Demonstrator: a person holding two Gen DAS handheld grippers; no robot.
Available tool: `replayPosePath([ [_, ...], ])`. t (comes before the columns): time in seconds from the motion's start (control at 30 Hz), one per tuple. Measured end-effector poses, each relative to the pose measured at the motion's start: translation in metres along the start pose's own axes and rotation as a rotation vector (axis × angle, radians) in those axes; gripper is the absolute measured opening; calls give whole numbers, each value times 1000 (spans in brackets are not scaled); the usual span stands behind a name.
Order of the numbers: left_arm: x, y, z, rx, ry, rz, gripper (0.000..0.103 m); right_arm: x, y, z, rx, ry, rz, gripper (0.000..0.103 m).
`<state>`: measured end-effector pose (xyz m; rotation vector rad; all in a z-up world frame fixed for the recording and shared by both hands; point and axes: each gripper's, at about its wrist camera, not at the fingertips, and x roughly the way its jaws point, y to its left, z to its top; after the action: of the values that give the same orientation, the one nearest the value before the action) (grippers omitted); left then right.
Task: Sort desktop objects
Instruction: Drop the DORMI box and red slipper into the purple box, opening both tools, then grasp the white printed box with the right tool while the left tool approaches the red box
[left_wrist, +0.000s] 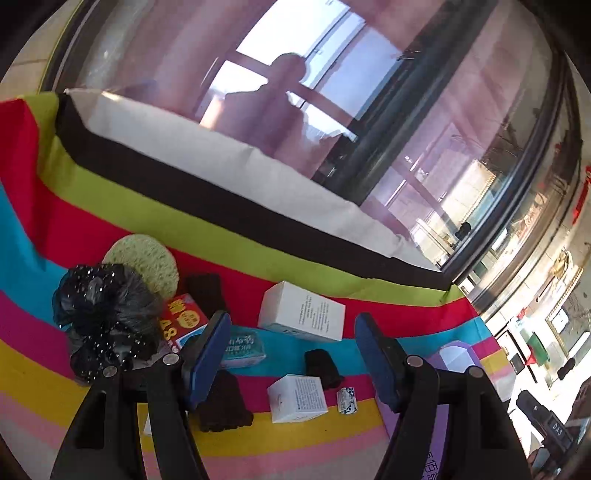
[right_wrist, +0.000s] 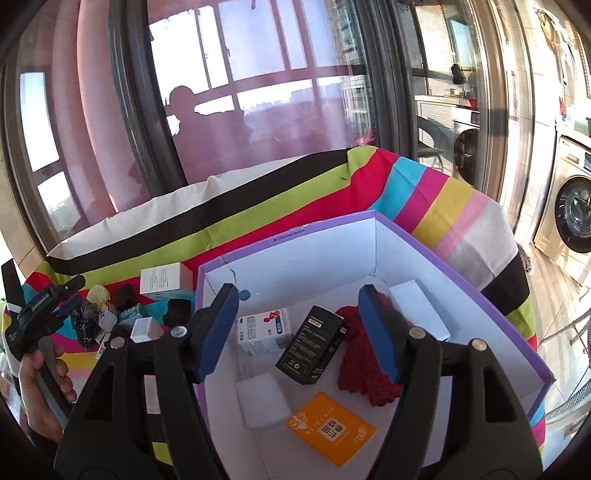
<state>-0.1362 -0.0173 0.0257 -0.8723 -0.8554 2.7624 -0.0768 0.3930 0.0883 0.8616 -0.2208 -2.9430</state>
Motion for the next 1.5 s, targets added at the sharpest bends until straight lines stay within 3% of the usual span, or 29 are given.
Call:
replayPosePath([
  [0.17, 17, 28, -8, -121, 96, 54, 70, -4, 47, -1, -85, -13, 57, 77],
  [0.63, 46, 40, -16, -167, 121, 232, 70, 26, 149, -38, -322, 34, 139, 79],
  [0.8, 53, 48, -16, -206, 106, 251, 70, 43, 177, -59, -413, 52, 168, 84],
  [0.97, 56, 51, -16, -178, 91, 274, 66, 64, 197, -72, -432, 88, 183, 84],
  [1.03, 55, 53, -16, -173, 99, 269, 56, 73, 204, -76, -437, 100, 186, 84],
  [1.1, 55, 54, -16, -166, 105, 267, 53, 83, 211, -80, -447, 116, 183, 84],
  [1.27, 48, 46, -15, -111, 82, 292, 52, 107, 225, -86, -449, 155, 182, 84],
  [1.5, 26, 29, -11, -68, 12, 261, 52, 139, 231, -87, -392, 227, 170, 84],
])
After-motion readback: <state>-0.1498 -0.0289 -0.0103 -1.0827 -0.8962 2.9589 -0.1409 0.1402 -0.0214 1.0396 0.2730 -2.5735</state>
